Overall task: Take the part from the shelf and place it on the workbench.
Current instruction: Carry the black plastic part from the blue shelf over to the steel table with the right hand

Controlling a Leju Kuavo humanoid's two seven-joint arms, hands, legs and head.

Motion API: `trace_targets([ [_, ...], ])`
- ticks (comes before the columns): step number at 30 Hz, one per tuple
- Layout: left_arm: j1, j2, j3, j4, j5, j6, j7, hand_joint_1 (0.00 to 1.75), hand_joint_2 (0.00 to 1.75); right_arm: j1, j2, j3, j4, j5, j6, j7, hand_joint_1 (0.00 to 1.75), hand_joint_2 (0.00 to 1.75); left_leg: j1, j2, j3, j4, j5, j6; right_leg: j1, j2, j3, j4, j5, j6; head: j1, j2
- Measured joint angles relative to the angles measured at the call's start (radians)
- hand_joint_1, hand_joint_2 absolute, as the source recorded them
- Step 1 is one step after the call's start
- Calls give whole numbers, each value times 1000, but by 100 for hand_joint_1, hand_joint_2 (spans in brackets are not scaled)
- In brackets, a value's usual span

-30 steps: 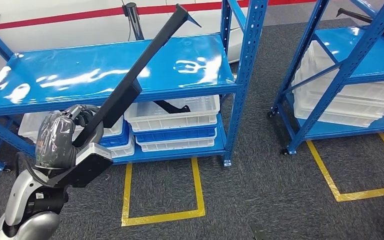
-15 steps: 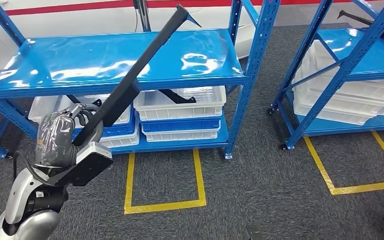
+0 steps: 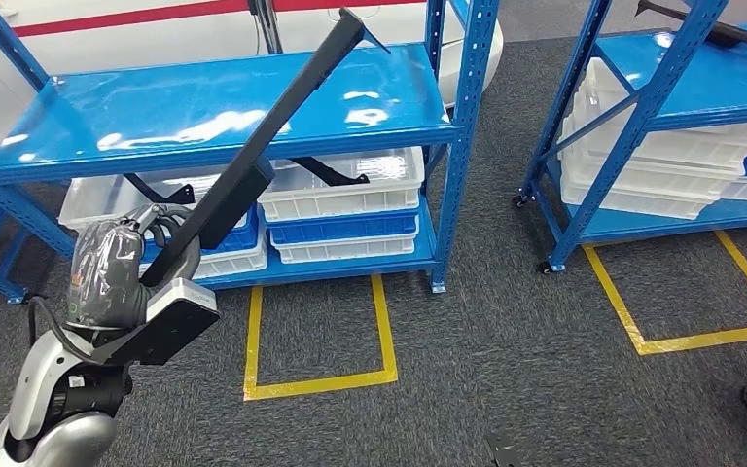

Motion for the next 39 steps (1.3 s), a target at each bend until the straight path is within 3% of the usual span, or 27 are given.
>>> trace_targets([
  [1, 1, 0, 0, 0, 1, 0, 0, 175, 175, 0, 0, 0, 0, 0, 3, 0, 0, 0, 2, 0, 9, 12, 5, -2, 0, 0, -13, 1, 8, 1, 0, 0],
  [2, 2, 0, 0, 0, 1, 0, 0, 175, 175, 0, 0, 0, 0, 0, 5, 0, 0, 0, 3, 0, 37, -18, 27, -2, 0, 0, -24, 2, 17, 3, 0, 0],
  [5, -1, 0, 0, 0, 2, 0, 0, 175, 175, -2, 0, 0, 0, -1, 13, -2, 0, 0, 0, -1, 184, -237, 84, 7, 2, 3, -48, 3, 41, 15, 0, 0],
  [7, -2, 0, 1, 0, 2, 0, 0, 175, 175, -3, 0, 0, 0, -1, 16, -4, 0, 0, -6, -2, 224, -311, 87, 17, 4, 3, -56, 2, 57, 26, 0, 0],
  [9, -3, 0, 1, 0, 2, -1, 0, 175, 175, -3, 0, 0, 0, -2, 16, -5, 0, 0, -7, -1, 212, -315, 100, 27, 3, 4, -62, 2, 67, 37, 0, 0],
  [10, -4, 0, 1, 0, 2, -1, 0, 175, 175, -3, -1, 0, 0, -3, 16, -5, 0, 0, -5, 0, 205, -317, 109, 34, 2, 4, -71, 15, 52, 42, 0, 0],
  [12, -5, 0, 1, 0, 3, -1, 0, 175, 175, -3, -1, 0, 0, -4, 19, -6, 0, 0, -2, 2, 184, -320, 131, 49, 0, 5, -105, 101, -28, 49, 2, 0],
  [14, -5, 0, 1, 0, 15, -6, 0, 175, 175, -2, -1, 0, 0, -7, 29, -7, 0, 0, -5, 2, 157, -320, 151, 56, 0, 5, -149, 245, -122, 54, 4, 0],
  [15, -5, 0, 0, 0, 29, -9, -2, 175, 175, -1, -1, 0, 0, -8, 35, -8, 0, 0, -7, 2, 143, -319, 161, 56, 0, 5, -160, 302, -139, 55, 5, 0],
  [16, -4, 0, 0, 0, 48, -11, -3, 175, 175, -1, -1, 0, 0, -9, 41, -10, 0, 0, -8, 2, 128, -319, 171, 56, 0, 5, -156, 327, -130, 55, 5, 0],
  [17, -3, 0, 0, 0, 68, -10, -6, 175, 175, -1, -1, 0, 0, -10, 47, -11, 0, 0, -9, 1, 115, -318, 180, 54, 0, 5, -134, 317, -102, 54, 5, 0],
  [19, 0, 0, 2, 0, 104, 0, -13, 175, 175, -1, -1, 0, 0, -10, 57, -13, 0, 0, -10, 2, 93, -314, 197, 47, 0, 5, -39, 198, -52, 49, 5, 0],
  [21, 4, 1, 10, 0, 124, 23, -21, 175, 175, -1, -2, 0, 0, -11, 69, -15, 0, 0, -12, 2, 81, -308, 209, 36, 4, 6, 57, 54, -63, 40, 5, 0],
  [22, 6, 2, 15, 0, 130, 34, -24, 175, 175, 0, -2, 0, 0, -11, 73, -17, 0, 0, -13, 3, 78, -306, 214, 31, 6, 7, 81, 13, -77, 36, 5, 0],
  [27, 11, 5, 24, 0, 136, 53, -29, 175, 175, 4, -2, 0, 0, -13, 80, -20, 0, 0, -14, 5, 76, -305, 224, 22, 7, 8, 83, -3, -81, 27, 4, 0],
  [29, 24, 15, 43, 0, 145, 72, -34, 175, 175, 7, -6, 0, 0, -16, 84, -25, 0, 0, -7, 3, 28, -178, 141, 5, 6, -1, 69, -3, -65, 9, 3, 0],
  [31, 42, 26, 65, 0, 162, 92, -42, 175, 175, 9, -13, 0, 0, -18, 83, -30, 0, 0, -2, 1, -31, -6, 45, -12, 5, -14, 50, -3, -46, -6, 2, 0],
  [32, 48, 27, 70, 0, 171, 95, -47, 175, 175, 9, -17, 0, 0, -20, 81, -30, 0, 0, -1, 1, -29, 13, 45, -12, 5, -18, 45, -2, -43, -6, 2, 0],
  [33, 54, 29, 74, 0, 177, 96, -52, 175, 175, 8, -20, 0, 0, -22, 79, -31, 0, 0, -1, 2, -5, -11, 61, -11, 6, -23, 42, -2, -40, -5, 2, 0],
  [36, 59, 34, 87, 0, 185, 101, -64, 175, 175, 3, -31, 0, 0, -27, 73, -34, 0, 0, -11, 25, 127, -226, 128, 10, 10, -41, 39, -2, -38, -2, 2, 0],
  [37, 60, 36, 93, 0, 186, 105, -68, 175, 175, 0, -35, 0, 0, -25, 69, -34, 0, 0, -16, 33, 154, -277, 136, 18, 12, -48, 38, -1, -37, 1, 2, 0],
  [39, 62, 40, 104, 0, 189, 113, -74, 175, 175, -7, -42, 0, 0, -20, 60, -34, 0, 0, -25, 34, 164, -309, 136, 30, 13, -62, 35, -2, -34, 10, 2, 0],
])
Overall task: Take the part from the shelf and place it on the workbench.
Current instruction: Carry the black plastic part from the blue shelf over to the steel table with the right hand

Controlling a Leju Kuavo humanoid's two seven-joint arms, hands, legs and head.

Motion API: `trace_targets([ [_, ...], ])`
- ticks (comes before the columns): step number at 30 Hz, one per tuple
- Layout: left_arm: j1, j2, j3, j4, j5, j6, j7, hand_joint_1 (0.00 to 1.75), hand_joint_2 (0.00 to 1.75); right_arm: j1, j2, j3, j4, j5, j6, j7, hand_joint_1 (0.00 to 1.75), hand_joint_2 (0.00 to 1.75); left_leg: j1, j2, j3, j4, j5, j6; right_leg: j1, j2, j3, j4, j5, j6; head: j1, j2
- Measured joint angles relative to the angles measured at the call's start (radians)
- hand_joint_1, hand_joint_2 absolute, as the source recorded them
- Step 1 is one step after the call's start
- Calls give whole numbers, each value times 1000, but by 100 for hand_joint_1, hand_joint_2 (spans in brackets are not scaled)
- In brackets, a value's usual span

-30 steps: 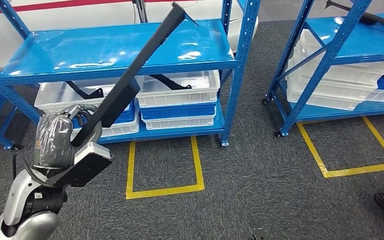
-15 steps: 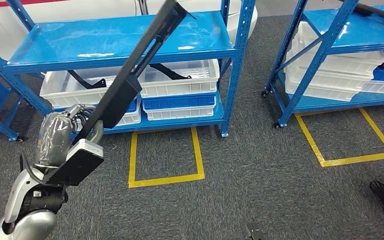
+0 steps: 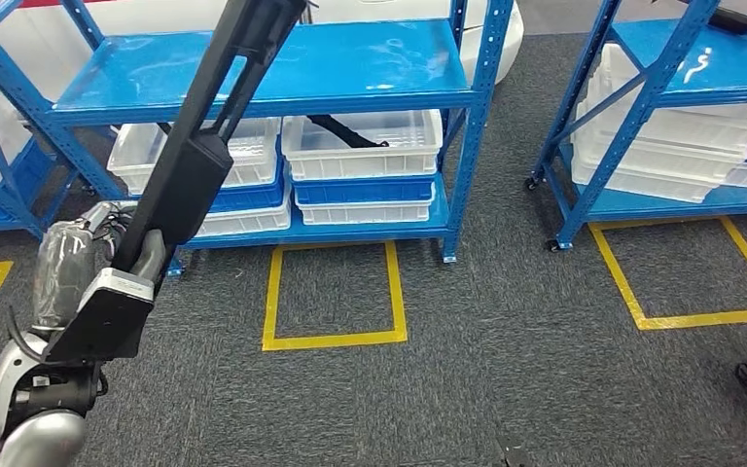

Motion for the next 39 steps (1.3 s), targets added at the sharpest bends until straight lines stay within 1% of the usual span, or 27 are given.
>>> trace_targets([
  [1, 2, 2, 5, 0, 2, 3, -2, 175, 175, -5, -4, 0, 0, 3, -4, 0, 0, 0, 3, -6, -1, -6, 4, 5, 1, -5, -1, 0, -2, 5, 0, 0],
  [3, 6, 4, 14, 0, 6, 7, -9, 175, 175, -12, -13, 0, -1, 8, -11, 1, 0, 0, 11, -21, 1, -18, 13, 16, 1, 13, -16, 34, -29, 16, 1, 0],
  [4, 8, 4, 19, 0, 7, 10, -12, 175, 175, -14, -17, 0, -1, 10, -12, 2, 0, 0, 15, -27, 2, -23, 17, 20, -1, 31, -38, 84, -58, 20, 1, 0],
  [6, 13, 4, 25, 0, 8, 14, -19, 175, 175, -15, -24, 0, -1, 14, -14, 7, 0, 0, 15, -42, -3, -23, 20, 25, -5, 57, -106, 233, -128, 26, 2, 0],
  [7, 17, 4, 26, 0, 8, 15, -21, 175, 175, -15, -27, 0, -1, 14, -16, 10, 0, 0, 15, -52, -5, -22, 21, 25, -7, 59, -134, 291, -145, 29, 2, 0],
  [8, 21, 4, 27, 0, 8, 16, -23, 175, 175, -14, -30, 0, -1, 15, -17, 12, 0, 0, 16, -63, -7, -21, 22, 24, -9, 60, -146, 315, -143, 31, 2, 0],
  [9, 24, 4, 29, 0, 8, 17, -24, 175, 175, -14, -33, 0, -1, 16, -18, 14, 0, 0, 17, -74, -9, -18, 23, 23, -12, 61, -136, 294, -120, 33, 2, 0],
  [10, 26, 4, 31, 0, 8, 18, -26, 175, 175, -14, -37, 0, -1, 18, -18, 16, 0, 0, 19, -86, -10, -13, 22, 21, -15, 67, -108, 233, -82, 36, 2, 0],
  [12, 27, 5, 41, 0, 7, 21, -31, 175, 175, -13, -43, 0, -1, 24, -20, 17, 0, 0, 20, -106, -19, 3, 18, 13, -25, 104, -43, 92, -22, 40, 2, 0],
  [14, 29, 6, 50, 0, 7, 24, -35, 175, 175, -14, -47, 0, -2, 30, -23, 19, 0, 0, 19, -123, -35, 15, 19, -1, -28, 128, -21, 34, -8, 38, 2, 0],
  [16, 34, 8, 59, -1, 9, 27, -36, 175, 175, -17, -49, 0, -2, 34, -25, 21, 0, 0, 22, -136, -47, 17, 24, -13, -25, 111, -27, 36, -6, 27, 1, 0],
  [18, 38, 11, 70, -1, 17, 30, -39, 175, 175, -19, -50, 0, -4, 35, -25, 25, 0, 0, 22, -112, -65, 50, 5, -23, -26, 90, -28, 34, -1, 15, -1, 0],
  [20, 39, 13, 80, -1, 30, 32, -49, 175, 175, -18, -54, 0, -6, 37, -25, 31, 0, 0, 22, -71, -116, 165, -54, -32, -26, 69, -30, 33, 1, 7, -4, 0],
  [22, 43, 14, 87, -1, 39, 33, -61, 175, 175, -16, -57, 0, -6, 41, -24, 36, 0, 0, 24, -57, -181, 306, -108, -37, -23, 46, -32, 33, 1, 5, -4, 0],
  [23, 45, 14, 91, -1, 41, 33, -66, 175, 175, -16, -59, 0, -6, 42, -24, 37, 0, 0, 25, -55, -194, 337, -113, -38, -23, 35, -32, 33, 0, 4, -4, 0],
  [24, 46, 14, 95, -1, 42, 34, -69, 175, 175, -16, -60, 0, -6, 43, -24, 38, 0, 0, 25, -53, -187, 325, -100, -36, -22, 24, -32, 33, 0, 4, -4, 0],
  [25, 47, 14, 99, -1, 42, 35, -71, 175, 175, -16, -61, 0, -6, 43, -24, 39, 0, 0, 23, -45, -157, 268, -71, -32, -21, 13, -30, 33, -1, 4, -4, 0],
  [27, 46, 16, 107, -4, 41, 36, -72, 175, 175, -16, -61, 0, -7, 44, -24, 41, 0, 0, 13, 5, -76, 112, -14, -18, -17, -6, -28, 34, -4, 7, -4, 0],
  [28, 45, 17, 112, -6, 40, 37, -72, 175, 175, -16, -61, 0, -8, 45, -24, 44, 0, 0, 6, 28, -49, 56, 2, -10, -14, -15, -27, 34, -5, 10, -4, 0],
  [29, 44, 17, 117, -8, 39, 38, -72, 175, 175, -15, -61, 1, -8, 47, -24, 46, 0, 0, -1, 43, -38, 28, 7, -4, -12, -25, -27, 34, -7, 13, -4, 0],
  [31, 46, 18, 125, -11, 37, 45, -72, 175, 175, -14, -61, 1, -9, 51, -23, 53, 0, 0, -2, 26, -41, 19, 9, 4, -9, -46, -24, 32, -11, 21, -4, 0],
  [32, 47, 18, 129, -13, 36, 49, -72, 175, 175, -12, -62, 1, -9, 52, -23, 56, 0, 0, 0, 13, -41, 16, 12, 8, -10, -39, -24, 38, -18, 26, -4, 0],
  [33, 48, 18, 134, -15, 35, 53, -72, 175, 175, -10, -63, 1, -9, 54, -23, 57, 0, 0, 4, 1, -40, 13, 16, 15, -11, -18, -31, 57, -33, 29, -4, 0],
  [35, 48, 18, 141, -19, 34, 57, -72, 175, 175, -4, -64, 2, -10, 55, -24, 58, 0, 0, 9, -23, -40, 10, 22, 24, -13, 39, -78, 162, -93, 35, -3, 0],
  [37, 50, 18, 144, -20, 34, 57, -72, 175, 175, 2, -64, 2, -10, 56, -24, 59, 0, 0, 9, -49, -42, 11, 24, 28, -13, 60, -148, 305, -149, 36, -3, 0],
  [38, 51, 18, 145, -20, 34, 58, -72, 175, 175, 4, -64, 2, -10, 56, -24, 59, 0, 0, 9, -64, -42, 11, 25, 29, -13, 61, -169, 343, -154, 37, -3, 0],
  [39, 53, 18, 145, -20, 34, 59, -72, 175, 175, 5, -64, 2, -10, 56, -24, 60, 0, 0, 9, -80, -42, 12, 25, 29, -14, 63, -169, 338, -137, 38, -3, 0],
])
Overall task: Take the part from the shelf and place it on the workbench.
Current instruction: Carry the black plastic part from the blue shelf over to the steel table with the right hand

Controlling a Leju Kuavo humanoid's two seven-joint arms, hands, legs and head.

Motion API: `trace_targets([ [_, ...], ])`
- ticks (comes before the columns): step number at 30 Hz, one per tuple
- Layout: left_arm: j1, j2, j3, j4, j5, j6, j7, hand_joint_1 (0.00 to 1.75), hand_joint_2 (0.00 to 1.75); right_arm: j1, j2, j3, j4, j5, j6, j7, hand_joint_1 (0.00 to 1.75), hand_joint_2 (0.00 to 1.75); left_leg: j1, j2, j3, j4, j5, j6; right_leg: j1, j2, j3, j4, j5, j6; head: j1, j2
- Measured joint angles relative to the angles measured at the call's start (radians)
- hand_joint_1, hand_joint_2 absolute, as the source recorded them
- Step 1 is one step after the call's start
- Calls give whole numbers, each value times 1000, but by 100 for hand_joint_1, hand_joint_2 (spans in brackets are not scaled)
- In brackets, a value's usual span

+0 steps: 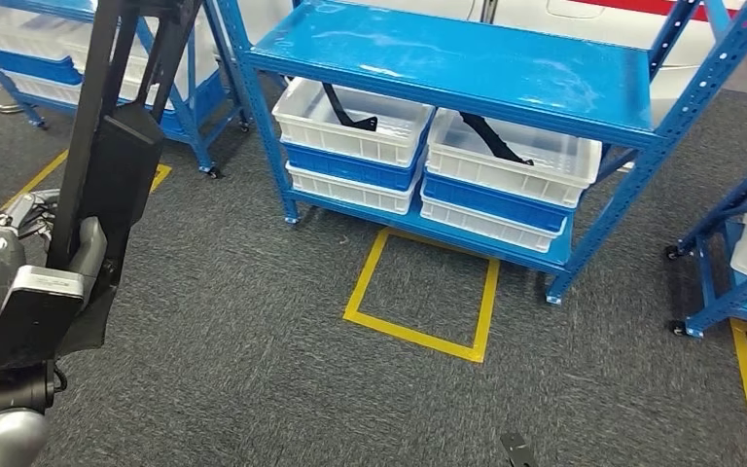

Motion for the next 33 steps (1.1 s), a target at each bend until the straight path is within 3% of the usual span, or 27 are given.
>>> trace_targets([
  [1, 1, 0, 2, 0, 0, 3, 0, 175, 175, 1, 0, 0, 0, 0, -1, 0, 0, 0, 2, -15, 0, 2, 0, -1, -2, 5, 20, -48, 34, 1, 0, 0],
  [3, 1, 0, 9, -3, 1, 16, 4, 175, 175, 5, -2, 0, 0, 0, -4, 1, 0, 0, 4, -43, -4, 12, -3, -8, -9, 52, 84, -195, 107, 4, 0, 0],
  [5, 3, 1, 21, -10, 2, 32, 13, 175, 175, 8, -2, 1, 0, -1, -9, 3, 0, 0, 5, -67, -14, 19, -4, -20, -13, 88, 119, -279, 136, 1, 0, 0],
  [7, 8, 3, 37, -18, 5, 46, 21, 175, 175, 9, -2, 1, 0, -3, -13, 4, 0, 0, 10, -90, -21, 18, 1, -33, -9, 71, 121, -286, 138, -11, 0, 0],
  [8, 13, 5, 45, -22, 7, 50, 23, 175, 175, 9, -1, 1, 0, -4, -15, 4, 0, 0, 11, -88, -24, 22, -1, -38, -8, 58, 122, -288, 139, -17, -1, 0],
  [10, 20, 11, 59, -29, 12, 53, 25, 175, 175, 14, 2, 1, 0, -9, -17, 5, 0, 0, 10, -48, -52, 77, -33, -49, -11, 30, 124, -292, 143, -29, -4, 0],
  [12, 23, 15, 69, -35, 19, 50, 26, 175, 175, 22, 2, 1, 0, -12, -19, 6, 0, 0, 12, 5, -115, 211, -99, -60, -11, 4, 124, -293, 142, -36, -7, 0],
  [14, 28, 16, 73, -37, 27, 44, 26, 175, 175, 28, 2, 1, 0, -12, -19, 7, 0, 0, 19, 20, -166, 318, -134, -69, -10, -23, 124, -292, 139, -37, -7, 0],
  [15, 32, 17, 75, -39, 30, 40, 26, 175, 175, 30, 2, 1, 0, -12, -19, 8, 0, 0, 22, 24, -165, 318, -126, -72, -10, -35, 125, -292, 138, -37, -7, 0],
  [16, 34, 20, 76, -43, 33, 35, 25, 175, 175, 31, 4, 1, 0, -13, -18, 8, 0, 0, 25, 32, -143, 276, -102, -74, -11, -48, 126, -292, 136, -35, -7, 0],
  [18, 36, 27, 81, -54, 35, 28, 21, 175, 175, 31, 6, 1, 0, -14, -17, 7, 0, 0, 23, 80, -59, 124, -45, -74, -8, -69, 131, -292, 131, -28, -7, 0],
  [20, 37, 33, 90, -64, 36, 27, 19, 175, 175, 31, 7, 1, 0, -16, -17, 4, 0, 0, 16, 114, -9, 29, -19, -65, -4, -87, 139, -293, 125, -17, -6, 0],
  [21, 37, 35, 94, -69, 37, 27, 18, 175, 175, 30, 8, 1, -1, -17, -17, 2, 0, 0, 12, 111, -7, 20, -20, -60, -2, -97, 142, -294, 122, -11, -6, 0],
  [23, 41, 38, 99, -77, 40, 26, 17, 175, 175, 28, 12, 1, -1, -19, -16, 0, 0, 0, 13, 83, -9, 17, -17, -47, -5, -111, 150, -296, 115, 1, -6, 0],
  [25, 44, 41, 103, -87, 45, 24, 16, 175, 175, 29, 15, 1, -2, -20, -16, -2, 0, 0, 17, 58, -4, 9, -11, -34, -9, -70, 138, -255, 83, 9, -4, 0],
  [27, 47, 43, 105, -93, 48, 20, 14, 175, 175, 31, 17, 1, -2, -21, -13, -2, 0, 0, 19, 35, -1, 6, -8, -25, -8, -15, 81, -130, 18, 9, -3, 0],
  [29, 51, 42, 103, -94, 47, 16, 10, 175, 175, 33, 18, 2, -2, -21, -11, -2, 0, 0, 17, 7, -1, 7, -9, -22, -7, -2, 16, -9, -19, 7, -3, 0],
  [30, 53, 42, 103, -94, 46, 14, 8, 175, 175, 34, 19, 2, -2, -20, -10, -1, 0, 0, 16, -8, 0, 8, -9, -22, -6, 0, 4, 3, -9, 6, -3, 0],
  [31, 54, 42, 103, -94, 45, 13, 6, 175, 175, 35, 20, 2, -2, -20, -10, -1, 0, 0, 16, -23, 1, 9, -10, -23, -7, 3, 14, -32, 21, 5, -3, 0],
  [32, 54, 42, 103, -94, 43, 13, 5, 175, 175, 35, 20, 2, -2, -20, -10, -1, 0, 0, 17, -38, 2, 10, -10, -24, -8, 14, 40, -99, 64, 3, -3, 0],
  [33, 54, 42, 103, -94, 42, 13, 4, 175, 175, 36, 20, 2, -2, -20, -10, 0, 0, 0, 18, -52, 1, 12, -11, -26, -10, 39, 72, -175, 100, 0, -3, 0],
])
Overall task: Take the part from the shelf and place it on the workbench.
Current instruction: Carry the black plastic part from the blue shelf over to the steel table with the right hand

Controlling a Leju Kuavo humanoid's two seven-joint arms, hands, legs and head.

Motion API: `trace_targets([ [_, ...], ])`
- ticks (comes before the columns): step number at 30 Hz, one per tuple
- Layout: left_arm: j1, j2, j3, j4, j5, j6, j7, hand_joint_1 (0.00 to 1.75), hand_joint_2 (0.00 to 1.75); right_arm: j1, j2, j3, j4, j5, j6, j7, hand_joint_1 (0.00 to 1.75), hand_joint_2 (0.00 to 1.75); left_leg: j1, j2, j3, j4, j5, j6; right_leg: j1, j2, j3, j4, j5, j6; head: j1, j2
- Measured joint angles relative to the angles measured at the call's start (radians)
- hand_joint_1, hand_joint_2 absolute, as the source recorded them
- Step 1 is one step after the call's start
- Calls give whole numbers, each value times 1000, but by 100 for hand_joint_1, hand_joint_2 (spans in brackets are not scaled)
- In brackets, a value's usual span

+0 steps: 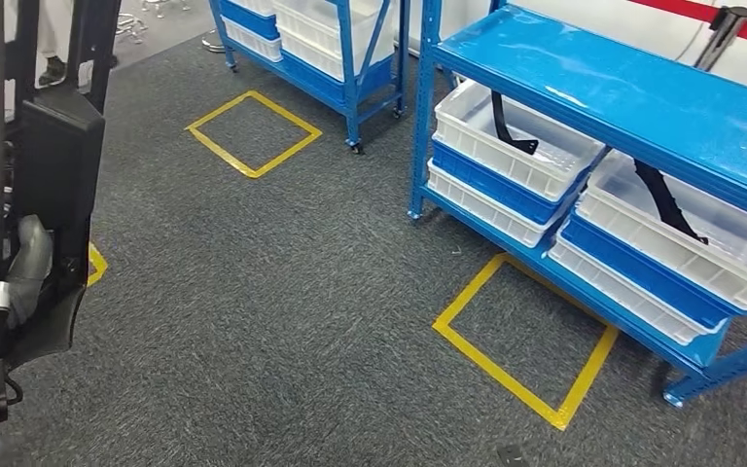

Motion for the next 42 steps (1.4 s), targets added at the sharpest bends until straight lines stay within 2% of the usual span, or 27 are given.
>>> trace_targets([
  [1, 0, 0, 0, 0, -1, 0, -1, 175, 175, 0, 0, 0, 0, 1, 0, 2, 0, 0, 0, -13, -2, 2, -1, -4, -1, 19, 25, -62, 27, -2, 0, 0],
  [3, 1, 0, 0, 0, -3, -1, -1, 175, 175, -2, 0, 0, 0, 5, 0, 9, 0, 0, 2, -33, -8, 4, -1, -16, 1, 37, 46, -113, 42, -8, 0, 0],
  [5, 3, 1, 1, 0, -7, -1, -1, 175, 175, -8, 1, 1, 0, 8, 0, 16, 0, 0, 6, -46, -12, 2, 2, -27, 5, 11, 50, -120, 45, -17, -2, 0],
  [7, 6, 3, 3, -2, -11, -1, -1, 175, 175, -12, 1, 3, 0, 10, 0, 20, 0, 0, 5, -14, -29, 38, -19, -35, 3, -14, 57, -129, 50, -29, -2, 0],
  [9, 10, 6, 7, -4, -14, 0, -1, 175, 175, -12, -2, 3, 0, 15, 0, 25, 0, 0, 3, 44, -88, 157, -77, -42, 5, -40, 60, -133, 50, -36, -3, 0],
  [11, 24, 7, 12, -5, -20, 2, 0, 175, 175, -12, -5, 4, 0, 19, -1, 32, 0, 0, 7, 70, -154, 287, -121, -47, 8, -65, 61, -133, 48, -38, -3, 0],
  [12, 32, 8, 16, -5, -25, 2, 1, 175, 175, -13, -5, 5, 0, 19, -2, 35, 0, 0, 9, 76, -165, 305, -119, -49, 8, -77, 62, -132, 46, -37, -3, 0],
  [13, 40, 9, 20, -6, -30, 1, 2, 175, 175, -14, -5, 5, 0, 16, -4, 36, 0, 0, 12, 82, -152, 279, -99, -51, 7, -90, 64, -132, 44, -34, -3, 0],
  [14, 47, 11, 24, -7, -34, 1, 4, 175, 175, -16, -4, 5, 0, 13, -6, 36, 0, 0, 14, 96, -119, 215, -66, -55, 5, -101, 67, -132, 41, -30, -3, 0],
  [16, 55, 16, 31, -11, -36, 1, 6, 175, 175, -22, -4, 5, 0, 11, -9, 36, 0, 0, 15, 143, -45, 72, -13, -58, 6, -122, 75, -132, 33, -18, -3, 0],
  [18, 65, 19, 39, -14, -37, 1, 10, 175, 175, -28, -4, 5, 0, 15, -10, 38, 0, 0, 8, 161, -20, 15, 1, -46, 9, -142, 85, -134, 26, -2, -1, 0],
  [20, 79, 22, 48, -17, -36, 1, 12, 175, 175, -37, 0, 5, -1, 21, -10, 40, 0, 0, 2, 134, -23, 14, 4, -26, 5, -160, 93, -138, 21, 12, 0, 0],
  [22, 93, 27, 59, -22, -33, 1, 13, 175, 175, -43, 5, 6, -2, 28, -10, 45, 0, 0, 4, 109, -22, 11, 7, -10, -1, -127, 86, -108, -6, 21, 1, 0],
  [24, 104, 29, 69, -25, -29, 2, 11, 175, 175, -45, 10, 8, -3, 35, -11, 52, 0, 0, 3, 85, -22, 10, 9, 3, -2, -65, 30, 13, -73, 20, 2, 0],
  [26, 116, 29, 74, -25, -25, 2, 7, 175, 175, -45, 15, 10, -3, 39, -11, 56, 0, 0, -3, 57, -22, 10, 9, 10, 3, -43, -45, 158, -125, 15, 2, 0],
  [27, 122, 30, 76, -25, -23, 2, 4, 175, 175, -44, 17, 12, -3, 40, -11, 57, 0, 0, -7, 42, -22, 11, 9, 12, 5, -40, -66, 187, -123, 11, 2, 0],
  [28, 127, 30, 77, -25, -21, 2, 0, 175, 175, -44, 19, 13, -3, 41, -11, 57, 0, 0, -10, 26, -21, 11, 9, 12, 7, -37, -65, 170, -99, 6, 2, 0],
  [29, 130, 30, 80, -25, -18, 2, -2, 175, 175, -45, 21, 14, -3, 42, -11, 57, 0, 0, -12, 10, -19, 11, 9, 12, 9, -29, -45, 113, -59, -1, 2, 0],
  [31, 136, 30, 86, -25, -13, 4, -6, 175, 175, -45, 24, 17, -3, 45, -11, 57, 0, 0, -14, -17, -18, 12, 8, 11, 11, 19, 14, -38, 17, -14, 2, 0],
  [33, 142, 30, 93, -25, -7, 7, -14, 175, 175, -50, 29, 22, -3, 51, -11, 59, 0, 0, -13, -37, -23, 13, 9, 3, 12, 48, 43, -113, 44, -19, 2, 0],
  [35, 152, 31, 102, -25, 3, 11, -23, 175, 175, -60, 40, 27, -5, 58, -12, 64, 0, 0, -10, -59, -29, 10, 13, -10, 15, 26, 46, -119, 45, -24, 2, 0],
  [36, 160, 32, 108, -25, 8, 12, -27, 175, 175, -64, 46, 30, -6, 60, -12, 66, 0, 0, -9, -53, -33, 16, 9, -16, 15, 13, 49, -124, 47, -29, 2, 0],
  [37, 166, 33, 114, -25, 11, 14, -31, 175, 175, -67, 50, 32, -7, 62, -13, 68, 0, 0, -10, -32, -44, 38, -4, -21, 14, -1, 52, -128, 49, -34, 1, 0],
  [39, 173, 35, 124, -25, 17, 16, -38, 175, 175, -67, 55, 35, -8, 63, -14, 70, 0, 0, -9, 35, -97, 148, -62, -31, 14, -28, 55, -133, 50, -41, 0, 0],
  [40, 175, 35, 127, -24, 20, 16, -40, 175, 175, -66, 56, 37, -8, 63, -14, 70, 0, 0, -7, 58, -134, 222, -94, -37, 16, -42, 56, -133, 49, -44, 0, 0],
  [41, 178, 35, 128, -23, 22, 17, -42, 175, 175, -66, 57, 38, -8, 64, -14, 70, 0, 0, -4, 70, -165, 283, -116, -41, 17, -57, 56, -133, 47, -45, 0, 0],
  [42, 182, 35, 130, -22, 23, 17, -44, 175, 175, -66, 59, 38, -8, 64, -14, 70, 0, 0, -1, 76, -181, 312, -121, -44, 18, -70, 56, -133, 45, -45, 0, 0],
])
